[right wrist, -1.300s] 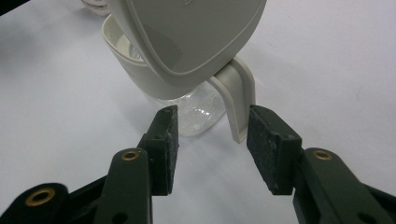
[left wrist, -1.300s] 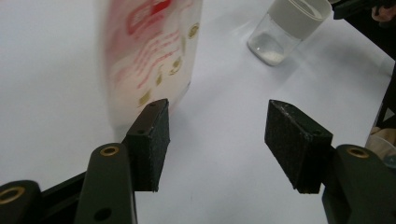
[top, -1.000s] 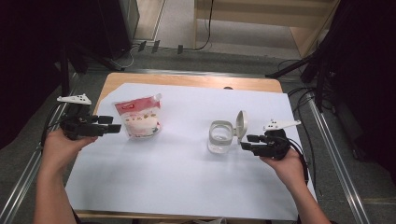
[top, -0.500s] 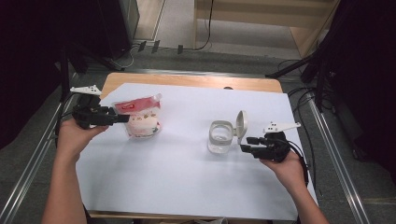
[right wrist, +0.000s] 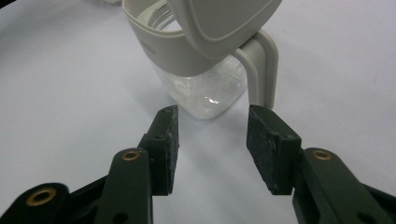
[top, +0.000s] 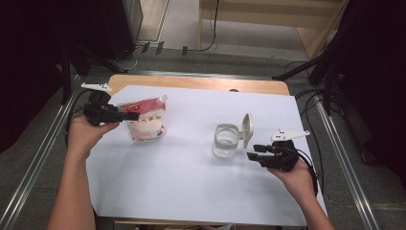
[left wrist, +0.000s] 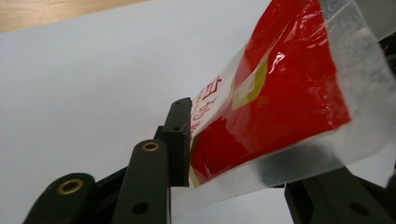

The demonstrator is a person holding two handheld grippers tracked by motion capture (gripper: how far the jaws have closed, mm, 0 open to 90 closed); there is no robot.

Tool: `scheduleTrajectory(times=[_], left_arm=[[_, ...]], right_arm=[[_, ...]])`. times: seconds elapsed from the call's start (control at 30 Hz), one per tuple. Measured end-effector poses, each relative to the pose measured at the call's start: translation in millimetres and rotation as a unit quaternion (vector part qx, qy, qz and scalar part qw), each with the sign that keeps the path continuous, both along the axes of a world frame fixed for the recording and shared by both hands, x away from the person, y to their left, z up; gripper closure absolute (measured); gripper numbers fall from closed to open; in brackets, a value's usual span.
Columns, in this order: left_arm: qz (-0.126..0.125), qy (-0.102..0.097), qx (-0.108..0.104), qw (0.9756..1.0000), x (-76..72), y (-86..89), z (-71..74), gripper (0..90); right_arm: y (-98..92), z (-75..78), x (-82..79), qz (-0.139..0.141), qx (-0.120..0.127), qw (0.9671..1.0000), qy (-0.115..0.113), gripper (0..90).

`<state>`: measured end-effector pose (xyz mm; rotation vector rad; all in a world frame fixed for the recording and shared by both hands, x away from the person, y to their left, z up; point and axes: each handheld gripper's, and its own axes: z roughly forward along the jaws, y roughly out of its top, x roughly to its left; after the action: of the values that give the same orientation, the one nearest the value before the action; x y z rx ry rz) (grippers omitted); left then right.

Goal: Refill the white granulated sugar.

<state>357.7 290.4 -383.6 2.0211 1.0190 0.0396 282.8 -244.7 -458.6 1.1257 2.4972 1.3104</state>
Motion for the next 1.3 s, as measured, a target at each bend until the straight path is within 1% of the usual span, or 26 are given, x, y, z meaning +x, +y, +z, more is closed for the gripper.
scheduleTrajectory(times=[0.03,0.1,0.13,0.17,0.23,0.27,0.37,0.43,0.47,0.5,0.53,0.57,0.63,0.67,0.77,0.8,0.83,0.9,0.93,1.0,1.03,1.13,1.17,1.23,1.27,1.3], left_arm=[[-0.002,0.003,-0.004,1.0000,-0.1,-1.0,-0.4,64.7],[-0.007,0.004,0.000,1.0000,-0.4,-2.4,-0.1,67.4],[-0.011,0.001,0.001,0.9999,-0.2,-2.9,-0.4,69.9],[-0.009,-0.001,0.001,1.0000,-0.9,-3.8,-0.3,72.4],[-0.010,0.001,0.000,1.0000,-1.0,-4.6,-0.2,76.5],[-0.011,-0.001,0.002,0.9999,-0.8,-4.9,0.0,77.4],[-0.011,-0.002,0.006,0.9999,-1.8,-6.8,0.9,82.1],[-0.007,0.003,0.008,0.9999,-1.8,-8.0,1.7,83.9],[-0.004,0.009,0.002,0.9999,-1.7,-8.7,1.5,84.6],[-0.005,0.012,0.005,0.9999,-1.5,-8.8,2.0,89.4],[-0.004,0.014,0.005,0.9999,-1.3,-8.7,2.3,89.6],[-0.005,0.013,0.006,0.9999,-0.9,-8.5,2.1,89.9],[0.003,0.024,-0.003,0.9997,-1.3,-9.4,2.5,90.0],[0.003,0.027,-0.003,0.9996,-1.3,-9.7,2.9,90.0],[0.009,0.029,-0.011,0.9995,-1.0,-12.6,4.3,90.0],[0.009,0.026,-0.009,0.9996,-0.8,-14.1,4.8,90.0],[0.013,0.030,-0.010,0.9994,-1.1,-16.1,5.8,90.0],[0.021,0.029,-0.016,0.9992,-1.2,-18.8,8.1,90.0],[0.023,0.026,-0.021,0.9991,-1.6,-19.8,9.9,90.0],[0.024,0.025,-0.037,0.9987,-3.5,-20.1,14.2,90.0],[0.023,0.024,-0.045,0.9985,-4.6,-19.7,16.5,90.0],[0.016,0.021,-0.053,0.9983,-8.0,-21.3,24.1,90.0],[0.012,0.019,-0.054,0.9983,-8.9,-22.7,26.5,90.0],[0.007,0.021,-0.056,0.9982,-10.4,-25.9,30.7,90.0],[0.004,0.019,-0.054,0.9984,-11.5,-28.1,32.7,90.0],[-0.004,0.021,-0.053,0.9984,-12.7,-31.1,35.2,90.0]], right_arm=[[0.6,0.0,-0.5,0.001,0.000,1.0000,0.000,54.7],[2.1,-0.1,-1.4,0.003,-0.001,1.0000,0.000,54.7],[2.9,-0.1,-1.8,0.004,-0.003,1.0000,0.000,54.7],[3.7,-0.3,-1.7,0.007,-0.002,1.0000,-0.002,54.7],[4.9,-0.4,-1.6,0.011,-0.002,0.9999,-0.003,54.6],[5.3,-0.3,-1.9,0.010,-0.002,0.9999,0.000,54.6],[5.8,-0.4,-1.8,0.013,-0.001,0.9999,-0.002,54.3],[6.1,-0.4,-1.9,0.014,0.000,0.9999,-0.002,54.2],[6.4,-0.5,-2.1,0.013,0.000,0.9999,-0.003,54.2],[6.5,-0.6,-2.0,0.015,-0.001,0.9999,-0.005,54.2],[6.7,-0.5,-2.2,0.016,-0.001,0.9999,-0.004,54.2],[7.1,-0.3,-2.4,0.017,-0.001,0.9999,-0.003,54.2],[8.0,0.0,-2.8,0.019,-0.001,0.9998,-0.005,54.3],[8.7,0.3,-3.3,0.019,-0.001,0.9998,-0.003,54.4],[11.0,1.0,-4.3,0.022,0.001,0.9997,-0.003,54.7],[12.0,1.3,-4.8,0.023,0.003,0.9997,-0.004,54.8],[12.9,1.8,-5.4,0.025,0.002,0.9997,-0.005,54.8],[14.8,2.9,-6.6,0.027,0.003,0.9996,-0.007,54.8],[15.4,3.6,-7.2,0.028,0.005,0.9996,-0.008,54.8],[16.9,6.1,-8.7,0.023,0.012,0.9995,-0.016,55.1],[17.1,8.2,-9.4,0.023,0.019,0.9994,-0.020,55.1],[20.2,14.2,-12.3,0.027,0.035,0.9987,-0.025,55.6],[22.1,15.3,-13.5,0.030,0.036,0.9986,-0.024,55.9],[26.5,16.3,-15.5,0.038,0.032,0.9985,-0.025,56.3],[28.7,16.5,-16.0,0.043,0.032,0.9982,-0.025,56.3],[31.0,17.0,-17.0,0.044,0.032,0.9982,-0.024,56.1]])
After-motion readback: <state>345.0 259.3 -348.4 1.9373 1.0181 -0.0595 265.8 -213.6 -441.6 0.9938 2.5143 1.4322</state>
